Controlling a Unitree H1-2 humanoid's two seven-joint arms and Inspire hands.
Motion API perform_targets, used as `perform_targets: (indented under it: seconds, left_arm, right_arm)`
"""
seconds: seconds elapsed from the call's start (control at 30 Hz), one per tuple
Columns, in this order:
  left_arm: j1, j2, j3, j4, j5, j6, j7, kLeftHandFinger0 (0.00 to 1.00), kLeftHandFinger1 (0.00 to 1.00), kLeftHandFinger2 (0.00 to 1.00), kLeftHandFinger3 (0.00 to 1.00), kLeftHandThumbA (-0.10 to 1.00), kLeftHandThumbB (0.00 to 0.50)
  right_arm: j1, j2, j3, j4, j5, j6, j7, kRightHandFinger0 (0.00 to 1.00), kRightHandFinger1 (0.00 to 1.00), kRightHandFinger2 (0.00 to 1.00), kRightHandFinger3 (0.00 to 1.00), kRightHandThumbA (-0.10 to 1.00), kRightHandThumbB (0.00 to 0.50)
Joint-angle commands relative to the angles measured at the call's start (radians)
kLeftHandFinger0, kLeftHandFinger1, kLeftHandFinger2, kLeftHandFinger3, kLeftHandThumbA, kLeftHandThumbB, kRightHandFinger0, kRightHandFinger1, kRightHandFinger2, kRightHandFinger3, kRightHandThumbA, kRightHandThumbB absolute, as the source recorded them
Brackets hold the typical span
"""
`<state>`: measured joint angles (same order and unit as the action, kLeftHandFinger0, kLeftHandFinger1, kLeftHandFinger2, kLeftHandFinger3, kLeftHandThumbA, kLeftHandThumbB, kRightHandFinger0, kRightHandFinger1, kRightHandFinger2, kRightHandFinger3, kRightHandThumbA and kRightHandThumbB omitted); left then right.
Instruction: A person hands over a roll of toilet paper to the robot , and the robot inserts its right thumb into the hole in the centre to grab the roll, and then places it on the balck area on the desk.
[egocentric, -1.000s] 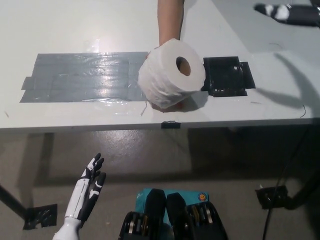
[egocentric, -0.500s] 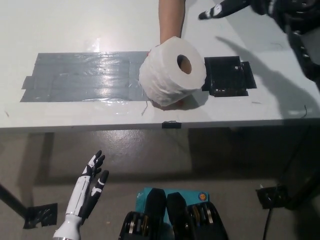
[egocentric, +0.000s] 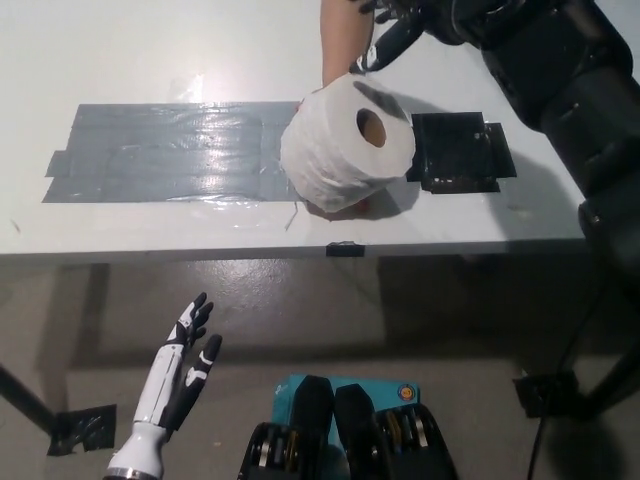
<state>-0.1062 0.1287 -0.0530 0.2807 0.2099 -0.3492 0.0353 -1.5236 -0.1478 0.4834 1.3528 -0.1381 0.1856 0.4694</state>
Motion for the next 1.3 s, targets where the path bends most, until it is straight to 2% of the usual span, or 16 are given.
perform_targets:
  seconds: [0.0, 0.1, 0.33, 0.4, 0.47, 0.53, 0.63, 0.67, 0.7, 0.77, 0.83, 0.9, 1.07, 1.17, 1.27]
  left_arm:
    - [-0.021, 0.009, -0.008, -0.025, 0.004, -0.055, 0.0, 1.0, 1.0, 1.0, 1.0, 0.92, 0.175]
    - [-0.023, 0.011, -0.009, -0.02, 0.004, -0.061, 0.0, 1.0, 1.0, 1.0, 1.0, 0.92, 0.177]
    - [-0.022, 0.013, -0.014, -0.018, 0.003, -0.062, -0.005, 1.0, 1.0, 1.0, 1.0, 0.92, 0.176]
    - [-0.022, 0.013, -0.013, -0.019, 0.002, -0.061, -0.004, 1.0, 1.0, 1.0, 1.0, 0.92, 0.173]
    - [-0.022, 0.016, -0.014, -0.021, 0.009, -0.061, -0.001, 1.0, 1.0, 1.0, 1.0, 0.93, 0.172]
    - [-0.023, 0.016, -0.014, -0.022, 0.008, -0.058, -0.002, 1.0, 1.0, 1.0, 1.0, 0.93, 0.168]
    - [-0.025, 0.015, -0.015, -0.017, 0.005, -0.058, -0.002, 1.0, 1.0, 1.0, 1.0, 0.92, 0.173]
    - [-0.024, 0.015, -0.015, -0.018, 0.003, -0.054, -0.004, 1.0, 1.0, 1.0, 1.0, 0.92, 0.174]
    - [-0.024, 0.016, -0.016, -0.017, 0.005, -0.056, -0.004, 1.0, 1.0, 1.0, 1.0, 0.91, 0.168]
    - [-0.016, 0.016, -0.019, -0.019, 0.007, -0.059, -0.004, 1.0, 1.0, 1.0, 1.0, 0.91, 0.16]
    - [-0.013, 0.016, -0.02, -0.02, 0.007, -0.056, -0.005, 1.0, 1.0, 1.0, 1.0, 0.91, 0.161]
    - [-0.013, 0.017, -0.022, -0.023, 0.01, -0.053, -0.005, 1.0, 1.0, 1.0, 1.0, 0.92, 0.172]
    - [-0.025, 0.018, -0.022, -0.016, 0.023, -0.061, 0.007, 1.0, 1.0, 1.0, 1.0, 0.92, 0.161]
    - [-0.03, 0.019, -0.023, -0.017, 0.026, -0.058, 0.005, 1.0, 1.0, 1.0, 1.0, 0.92, 0.169]
    - [-0.034, 0.019, -0.023, -0.013, 0.023, -0.063, 0.003, 1.0, 1.0, 1.0, 1.0, 0.92, 0.164]
  right_arm:
    - [-0.077, -0.01, 0.009, 0.018, -0.061, -0.083, 0.058, 1.0, 1.0, 1.0, 1.0, 0.81, 0.5]
    - [-0.076, -0.012, 0.008, 0.023, -0.069, -0.102, 0.082, 1.0, 1.0, 1.0, 1.0, 0.83, 0.5]
    - [-0.072, -0.028, 0.005, 0.024, -0.098, -0.109, 0.113, 1.0, 1.0, 1.0, 1.0, 0.79, 0.5]
    - [-0.074, -0.036, -0.003, 0.026, -0.099, -0.111, 0.121, 1.0, 1.0, 1.0, 1.0, 0.76, 0.5]
    - [-0.072, -0.042, -0.025, 0.007, -0.096, -0.082, 0.059, 1.0, 1.0, 1.0, 1.0, 0.68, 0.5]
    - [-0.075, -0.042, -0.04, 0.003, -0.092, -0.048, 0.056, 1.0, 1.0, 1.0, 1.0, 0.65, 0.5]
    - [-0.073, -0.048, -0.035, -0.005, -0.107, -0.053, 0.076, 1.0, 1.0, 1.0, 1.0, 0.7, 0.5]
    - [-0.072, -0.052, 0.002, -0.012, -0.144, -0.086, 0.097, 1.0, 1.0, 1.0, 1.0, 0.83, 0.5]
    - [-0.069, -0.054, 0.017, -0.016, -0.16, -0.113, 0.108, 1.0, 1.0, 1.0, 1.0, 0.87, 0.5]
    - [-0.055, -0.049, 0.012, -0.018, -0.155, -0.111, 0.108, 1.0, 1.0, 1.0, 1.0, 0.84, 0.5]
    - [-0.053, -0.035, -0.036, 0.004, -0.105, -0.081, 0.171, 1.0, 1.0, 1.0, 1.0, 0.72, 0.5]
    - [-0.045, -0.028, -0.064, 0.009, -0.087, -0.072, 0.161, 1.0, 1.0, 1.0, 1.0, 0.63, 0.5]
    - [-0.03, -0.019, -0.101, 0.018, -0.092, -0.054, 0.144, 1.0, 1.0, 1.0, 1.0, 0.53, 0.496]
    - [-0.025, -0.019, -0.096, 0.026, -0.112, -0.07, 0.161, 1.0, 1.0, 1.0, 1.0, 0.61, 0.5]
    - [-0.02, -0.016, -0.113, 0.025, -0.101, -0.065, 0.16, 1.0, 1.0, 1.0, 1.0, 0.63, 0.5]
